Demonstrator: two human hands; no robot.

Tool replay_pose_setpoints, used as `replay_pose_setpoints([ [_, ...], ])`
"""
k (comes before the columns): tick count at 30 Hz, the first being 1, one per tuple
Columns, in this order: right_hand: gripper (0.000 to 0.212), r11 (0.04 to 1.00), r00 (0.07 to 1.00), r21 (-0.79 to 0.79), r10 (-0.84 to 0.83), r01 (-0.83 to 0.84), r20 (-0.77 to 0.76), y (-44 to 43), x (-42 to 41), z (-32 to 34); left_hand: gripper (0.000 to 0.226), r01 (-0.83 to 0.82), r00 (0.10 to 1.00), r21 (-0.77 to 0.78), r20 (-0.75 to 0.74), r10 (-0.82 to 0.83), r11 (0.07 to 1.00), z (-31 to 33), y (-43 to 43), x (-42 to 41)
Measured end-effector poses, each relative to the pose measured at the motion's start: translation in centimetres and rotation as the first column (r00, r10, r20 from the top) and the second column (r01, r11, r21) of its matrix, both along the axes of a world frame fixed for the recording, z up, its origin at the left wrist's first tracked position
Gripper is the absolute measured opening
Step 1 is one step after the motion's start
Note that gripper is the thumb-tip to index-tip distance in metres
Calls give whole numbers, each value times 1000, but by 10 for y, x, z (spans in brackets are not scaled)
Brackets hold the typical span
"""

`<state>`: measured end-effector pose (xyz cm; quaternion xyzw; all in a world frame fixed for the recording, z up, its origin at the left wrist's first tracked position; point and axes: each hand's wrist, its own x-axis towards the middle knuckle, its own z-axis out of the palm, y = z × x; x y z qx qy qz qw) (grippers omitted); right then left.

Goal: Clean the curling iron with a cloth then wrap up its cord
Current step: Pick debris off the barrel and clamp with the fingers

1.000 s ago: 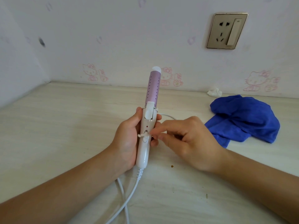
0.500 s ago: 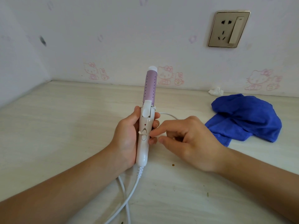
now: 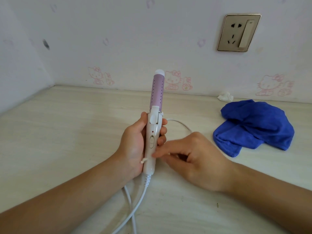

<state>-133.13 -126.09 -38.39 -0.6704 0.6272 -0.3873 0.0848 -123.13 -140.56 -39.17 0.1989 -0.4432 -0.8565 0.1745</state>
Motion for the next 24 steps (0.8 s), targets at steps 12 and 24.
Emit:
replay_pose_setpoints([
  [12, 20, 947, 964, -203, -222, 249, 147, -6, -26, 19, 60, 112, 993, -142, -30, -117, 983, -1, 5, 1],
  [24, 20, 922, 933, -166, -328, 350, 146, -6, -45, 23, 55, 178, 983, -229, 3, -183, 957, -3, 5, 4],
])
